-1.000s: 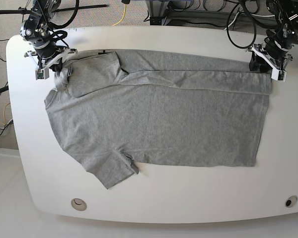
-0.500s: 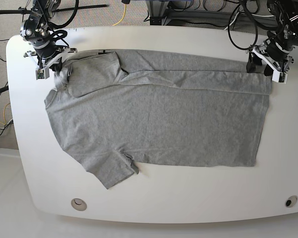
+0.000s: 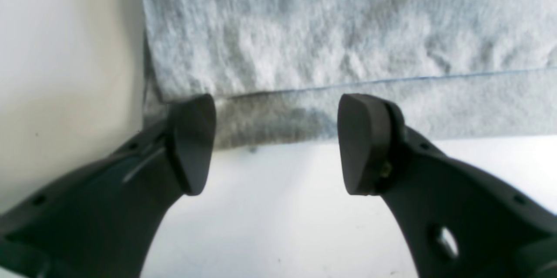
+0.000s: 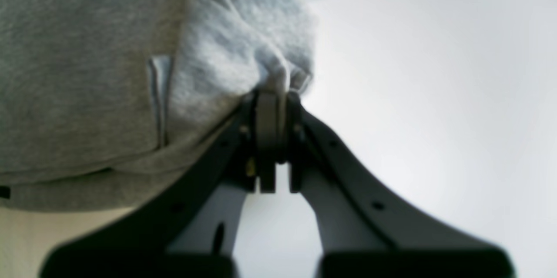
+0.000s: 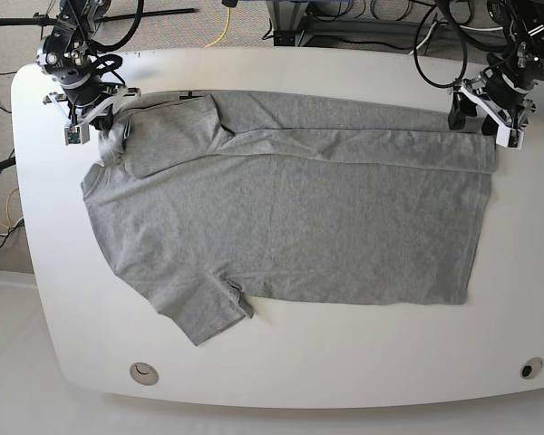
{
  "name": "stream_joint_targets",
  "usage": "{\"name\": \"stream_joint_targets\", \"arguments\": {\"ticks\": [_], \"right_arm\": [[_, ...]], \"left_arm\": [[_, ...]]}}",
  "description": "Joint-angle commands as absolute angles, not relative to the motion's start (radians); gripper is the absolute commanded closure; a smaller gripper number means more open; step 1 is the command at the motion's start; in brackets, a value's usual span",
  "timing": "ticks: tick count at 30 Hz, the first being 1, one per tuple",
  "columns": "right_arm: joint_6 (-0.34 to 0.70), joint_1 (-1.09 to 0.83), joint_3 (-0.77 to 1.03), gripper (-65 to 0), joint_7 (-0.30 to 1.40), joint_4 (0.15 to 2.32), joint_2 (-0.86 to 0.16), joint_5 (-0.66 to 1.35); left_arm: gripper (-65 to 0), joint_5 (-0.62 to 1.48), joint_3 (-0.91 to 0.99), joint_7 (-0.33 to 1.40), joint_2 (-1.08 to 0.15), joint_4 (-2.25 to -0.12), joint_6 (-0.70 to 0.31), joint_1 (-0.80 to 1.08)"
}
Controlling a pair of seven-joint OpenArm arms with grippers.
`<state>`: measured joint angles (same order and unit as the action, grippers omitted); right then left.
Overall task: Fold the T-shirt properly
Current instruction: 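Pull the held shirt corner away from the left gripper with the right gripper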
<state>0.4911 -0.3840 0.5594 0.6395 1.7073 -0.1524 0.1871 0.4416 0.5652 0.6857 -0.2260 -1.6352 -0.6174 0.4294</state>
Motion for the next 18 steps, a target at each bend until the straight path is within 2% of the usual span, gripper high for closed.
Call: {"name": "stream_joint_targets", "arguments": {"ticks": [1, 4, 6, 12, 14, 16, 18], "right_arm": [[0.495, -0.387, 0.569, -0.3, 0.627, 1.726, -0.166, 0.196], [0.495, -0.388, 0.570, -0.5, 0.628, 1.726, -0.166, 0.195], [0.496, -0.384, 0.566, -0.3, 0.634, 1.726, -0.165, 0.193], [0.497, -0.385, 0.567, -0.3, 0.633, 1.727, -0.165, 0.193], [0.497, -0.385, 0.568, -0.2, 0.635, 1.728, -0.165, 0.192], [0.497, -0.388, 0.569, 0.0, 0.630, 1.729, -0.163, 0.184], [0.497, -0.388, 0.568, 0.0, 0.630, 1.728, -0.163, 0.182]], "left_arm": [[-38.7, 0.449, 0.568, 0.666, -0.242, -1.642, -0.619, 0.435], [-36.6, 0.442, 0.567, 0.666, -0.241, -1.636, -0.620, 0.438], [-31.6, 0.431, 0.570, 0.667, -0.240, -1.636, -0.616, 0.452], [-27.3, 0.423, 0.571, 0.662, -0.239, -1.636, -0.615, 0.454], [-28.9, 0.424, 0.572, 0.665, -0.239, -1.637, -0.612, 0.456], [-35.7, 0.443, 0.576, 0.662, -0.242, -1.653, -0.615, 0.460], [-39.6, 0.452, 0.577, 0.660, -0.244, -1.657, -0.614, 0.460]]}}
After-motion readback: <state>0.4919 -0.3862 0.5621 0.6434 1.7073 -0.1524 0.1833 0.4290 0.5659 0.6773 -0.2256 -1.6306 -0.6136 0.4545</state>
